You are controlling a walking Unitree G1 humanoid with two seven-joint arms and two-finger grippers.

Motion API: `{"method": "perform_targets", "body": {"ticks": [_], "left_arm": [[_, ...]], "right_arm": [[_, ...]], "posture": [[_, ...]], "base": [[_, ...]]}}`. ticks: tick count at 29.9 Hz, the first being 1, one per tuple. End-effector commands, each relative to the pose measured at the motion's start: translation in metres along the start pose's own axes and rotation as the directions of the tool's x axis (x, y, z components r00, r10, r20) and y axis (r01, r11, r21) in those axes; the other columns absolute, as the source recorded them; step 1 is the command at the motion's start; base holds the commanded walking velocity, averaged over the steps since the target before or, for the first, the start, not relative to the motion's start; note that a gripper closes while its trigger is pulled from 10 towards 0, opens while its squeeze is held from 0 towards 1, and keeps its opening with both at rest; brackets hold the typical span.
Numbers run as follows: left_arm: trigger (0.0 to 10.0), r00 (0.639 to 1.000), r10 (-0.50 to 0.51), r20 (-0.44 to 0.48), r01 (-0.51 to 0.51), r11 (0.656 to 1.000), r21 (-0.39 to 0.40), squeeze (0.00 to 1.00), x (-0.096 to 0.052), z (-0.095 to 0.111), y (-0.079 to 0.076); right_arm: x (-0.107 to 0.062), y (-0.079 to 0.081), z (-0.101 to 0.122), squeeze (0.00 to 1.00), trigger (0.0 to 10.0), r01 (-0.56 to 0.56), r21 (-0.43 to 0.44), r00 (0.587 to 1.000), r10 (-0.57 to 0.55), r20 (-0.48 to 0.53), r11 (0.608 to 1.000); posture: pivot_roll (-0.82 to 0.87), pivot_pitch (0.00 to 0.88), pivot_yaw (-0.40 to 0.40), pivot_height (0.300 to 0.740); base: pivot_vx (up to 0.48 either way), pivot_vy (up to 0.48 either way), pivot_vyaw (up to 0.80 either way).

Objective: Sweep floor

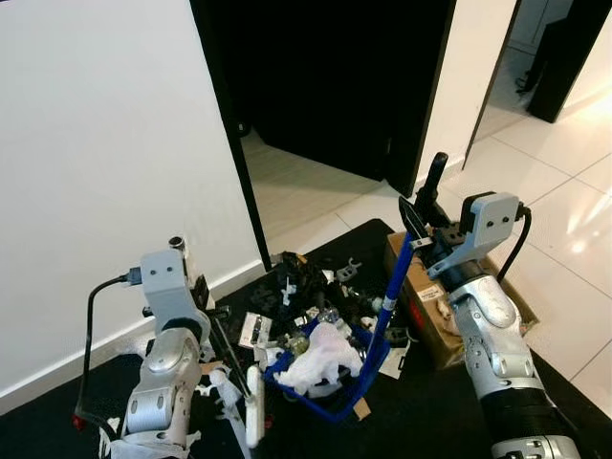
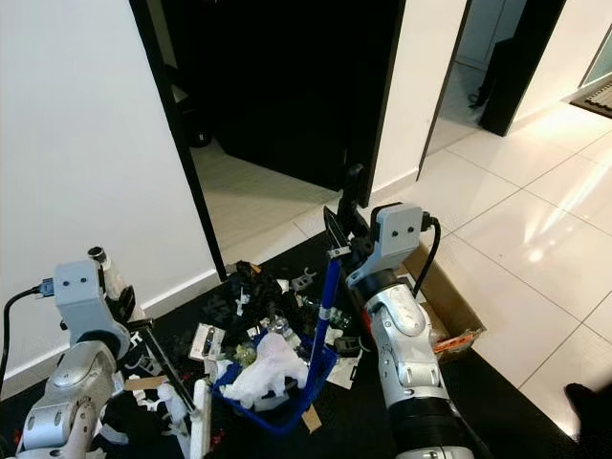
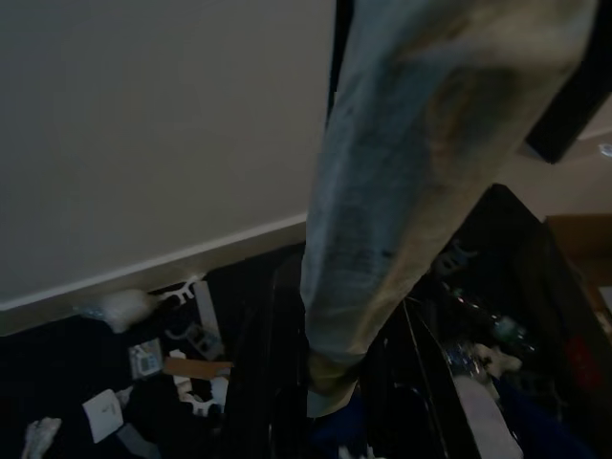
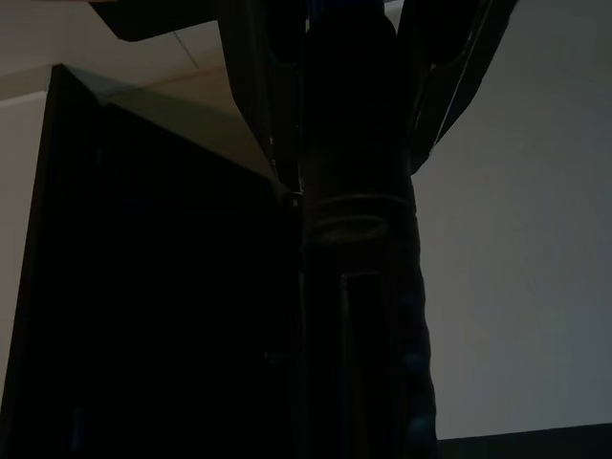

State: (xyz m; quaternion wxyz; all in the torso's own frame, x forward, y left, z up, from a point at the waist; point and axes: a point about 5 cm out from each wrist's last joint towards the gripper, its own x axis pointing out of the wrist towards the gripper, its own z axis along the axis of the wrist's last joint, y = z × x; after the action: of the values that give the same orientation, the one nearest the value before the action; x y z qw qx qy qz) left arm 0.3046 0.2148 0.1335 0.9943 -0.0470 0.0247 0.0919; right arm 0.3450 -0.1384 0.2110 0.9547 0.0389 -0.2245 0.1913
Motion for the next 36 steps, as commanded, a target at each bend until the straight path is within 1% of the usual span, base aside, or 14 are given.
{"method": "perform_targets", "body": {"ticks": [1,6,10,17,36], "left_arm": [[10.0,0.999,0.03,0.03,-0.031,0.998,0.048,0.0,-0.0025,0.0032,0.0094],[10.0,0.999,0.03,0.03,-0.032,0.997,0.072,0.0,-0.0022,0.0021,0.0088],[10.0,0.999,0.027,0.029,-0.029,0.997,0.067,0.0,-0.0006,0.0015,0.0069],[10.0,0.999,0.036,0.033,-0.038,0.997,0.063,0.0,0.0018,0.0019,0.0082],[10.0,0.998,0.049,0.03,-0.051,0.997,0.055,0.0,0.0049,0.0017,0.0086]], "right_arm": [[0.0008,0.0008,0.0014,0.0,10.0,-0.003,0.025,1.0,0.003,0.018,1.0],[0.002,-0.0002,0.002,0.0,10.0,-0.007,0.021,1.0,0.007,0.017,1.0],[0.0019,-0.0008,0.0021,0.0,10.0,-0.009,0.016,1.0,0.009,0.018,1.0],[0.0013,-0.0004,0.0018,0.0,10.0,-0.008,0.013,1.0,0.008,0.017,1.0],[0.0001,-0.0017,0.0016,0.0,10.0,0.0,0.009,1.0,0.0,0.018,1.0]], "posture": [[0.09,0.167,0.03,0.74],[0.09,0.164,0.028,0.74],[0.08,0.159,0.029,0.74],[0.07,0.158,0.033,0.74],[0.07,0.164,0.039,0.74]], "base": [[0.0,0.0,0.0],[0.0,0.0,0.0],[0.0,0.0,0.0],[0.0,-0.034,0.0],[0.342,-0.28,0.0]]}}
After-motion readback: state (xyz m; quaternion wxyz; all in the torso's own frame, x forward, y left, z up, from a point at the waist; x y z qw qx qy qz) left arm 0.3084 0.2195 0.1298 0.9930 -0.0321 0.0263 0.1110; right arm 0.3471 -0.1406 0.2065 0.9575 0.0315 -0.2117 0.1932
